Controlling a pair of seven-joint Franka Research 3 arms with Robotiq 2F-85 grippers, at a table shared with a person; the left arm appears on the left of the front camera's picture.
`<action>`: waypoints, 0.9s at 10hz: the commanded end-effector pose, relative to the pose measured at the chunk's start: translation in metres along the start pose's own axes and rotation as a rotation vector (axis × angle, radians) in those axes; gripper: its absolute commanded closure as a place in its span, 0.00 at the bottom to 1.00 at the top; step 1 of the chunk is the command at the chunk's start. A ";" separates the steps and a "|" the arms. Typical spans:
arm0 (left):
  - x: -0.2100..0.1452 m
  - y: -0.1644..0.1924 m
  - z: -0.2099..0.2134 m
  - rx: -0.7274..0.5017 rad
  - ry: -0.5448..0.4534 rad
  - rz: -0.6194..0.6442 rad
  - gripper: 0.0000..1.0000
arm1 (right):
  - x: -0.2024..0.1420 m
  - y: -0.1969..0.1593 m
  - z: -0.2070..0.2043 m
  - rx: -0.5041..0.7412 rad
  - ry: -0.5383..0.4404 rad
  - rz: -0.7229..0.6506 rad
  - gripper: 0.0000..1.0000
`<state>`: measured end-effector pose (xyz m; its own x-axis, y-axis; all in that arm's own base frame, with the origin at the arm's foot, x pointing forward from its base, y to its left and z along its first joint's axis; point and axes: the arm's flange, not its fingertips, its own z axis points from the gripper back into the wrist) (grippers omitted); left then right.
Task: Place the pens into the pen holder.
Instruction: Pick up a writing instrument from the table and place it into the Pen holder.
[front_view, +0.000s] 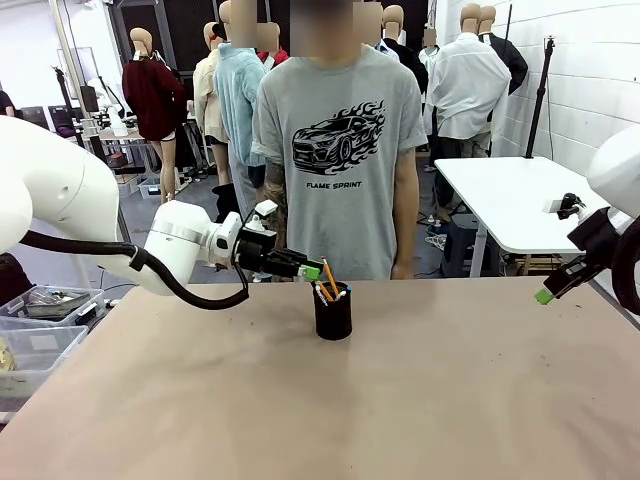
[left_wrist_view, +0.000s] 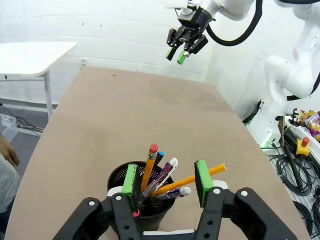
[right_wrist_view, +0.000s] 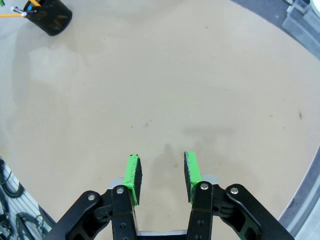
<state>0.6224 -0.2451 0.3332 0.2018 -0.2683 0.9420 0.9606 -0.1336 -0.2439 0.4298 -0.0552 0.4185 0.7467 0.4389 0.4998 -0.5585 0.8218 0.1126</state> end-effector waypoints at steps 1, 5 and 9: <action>0.023 -0.011 0.036 -0.005 0.086 0.017 0.42 | -0.003 0.001 -0.003 0.015 -0.016 0.011 0.54; 0.053 -0.076 0.147 0.235 0.553 0.216 0.42 | -0.003 0.001 -0.003 0.015 -0.016 0.011 0.54; 0.037 -0.145 0.227 0.605 0.783 0.593 0.42 | -0.003 0.001 -0.003 0.015 -0.016 0.011 0.54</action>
<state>0.5529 -0.0168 0.4562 0.5930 -0.7252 0.3499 0.8047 0.5488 -0.2264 0.4298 -0.0555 0.4182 0.7468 0.4382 0.5002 -0.5584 0.8217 0.1138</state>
